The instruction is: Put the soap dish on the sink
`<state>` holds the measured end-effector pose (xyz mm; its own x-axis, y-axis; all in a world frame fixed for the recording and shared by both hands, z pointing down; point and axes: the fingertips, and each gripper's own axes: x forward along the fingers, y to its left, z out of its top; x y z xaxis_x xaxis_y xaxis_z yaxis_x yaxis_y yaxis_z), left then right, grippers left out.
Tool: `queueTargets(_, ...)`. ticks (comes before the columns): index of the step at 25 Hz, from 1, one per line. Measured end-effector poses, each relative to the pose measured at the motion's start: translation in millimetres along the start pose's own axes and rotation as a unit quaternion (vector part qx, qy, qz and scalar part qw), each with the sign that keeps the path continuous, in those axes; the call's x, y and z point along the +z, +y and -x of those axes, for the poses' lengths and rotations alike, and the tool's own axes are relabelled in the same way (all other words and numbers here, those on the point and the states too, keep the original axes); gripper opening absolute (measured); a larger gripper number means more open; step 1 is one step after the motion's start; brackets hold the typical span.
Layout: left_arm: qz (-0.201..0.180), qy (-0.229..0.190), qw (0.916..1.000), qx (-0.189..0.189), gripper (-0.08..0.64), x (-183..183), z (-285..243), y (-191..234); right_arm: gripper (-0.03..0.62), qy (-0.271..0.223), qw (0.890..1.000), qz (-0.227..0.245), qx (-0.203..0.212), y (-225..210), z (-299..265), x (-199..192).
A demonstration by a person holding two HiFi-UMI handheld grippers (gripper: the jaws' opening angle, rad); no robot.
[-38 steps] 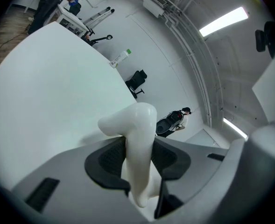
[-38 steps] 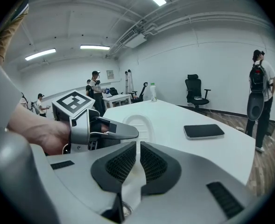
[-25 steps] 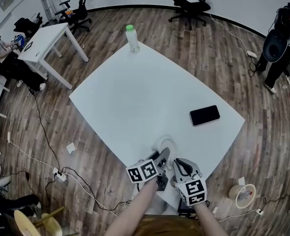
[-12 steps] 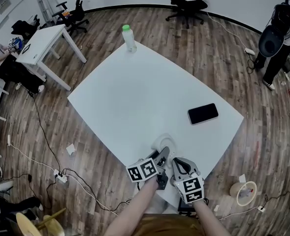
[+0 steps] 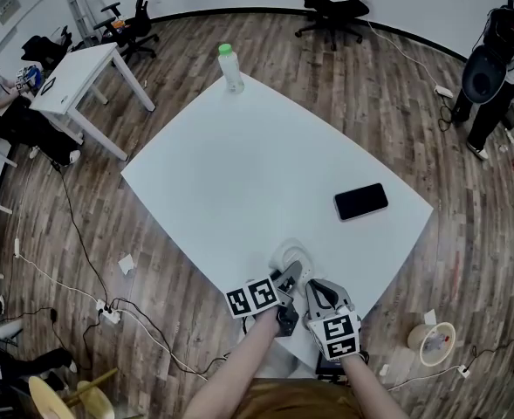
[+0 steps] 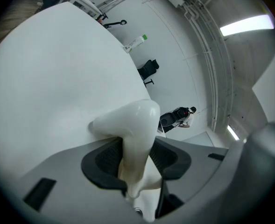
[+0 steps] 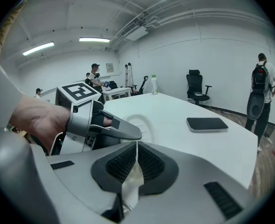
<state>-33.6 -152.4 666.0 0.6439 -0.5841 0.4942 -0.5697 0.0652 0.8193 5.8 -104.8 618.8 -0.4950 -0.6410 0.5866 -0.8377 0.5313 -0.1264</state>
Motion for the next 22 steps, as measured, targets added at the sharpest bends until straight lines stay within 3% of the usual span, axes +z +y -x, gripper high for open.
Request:
queueTargets(5,0.025,0.016,0.9996,0.001,0.177,-1,1,-2,0.011,0.006,1.0,-0.006,-0.024,-7,-1,-4)
queueTargets(9,0.054,0.018,0.9984,0.005,0.238,-4,0,-3,0.011,0.0,0.999,-0.003,-0.036,-10,-1,3)
queueTargets(17,0.109,0.018,0.9938,-0.01,0.238,-5,8,1,0.011,0.015,0.999,0.011,-0.044,-7,-3,-6)
queueTargets(22,0.123,0.018,0.9919,-0.026,0.238,-4,16,1,0.011,0.019,0.998,0.014,-0.056,-6,-6,-4)
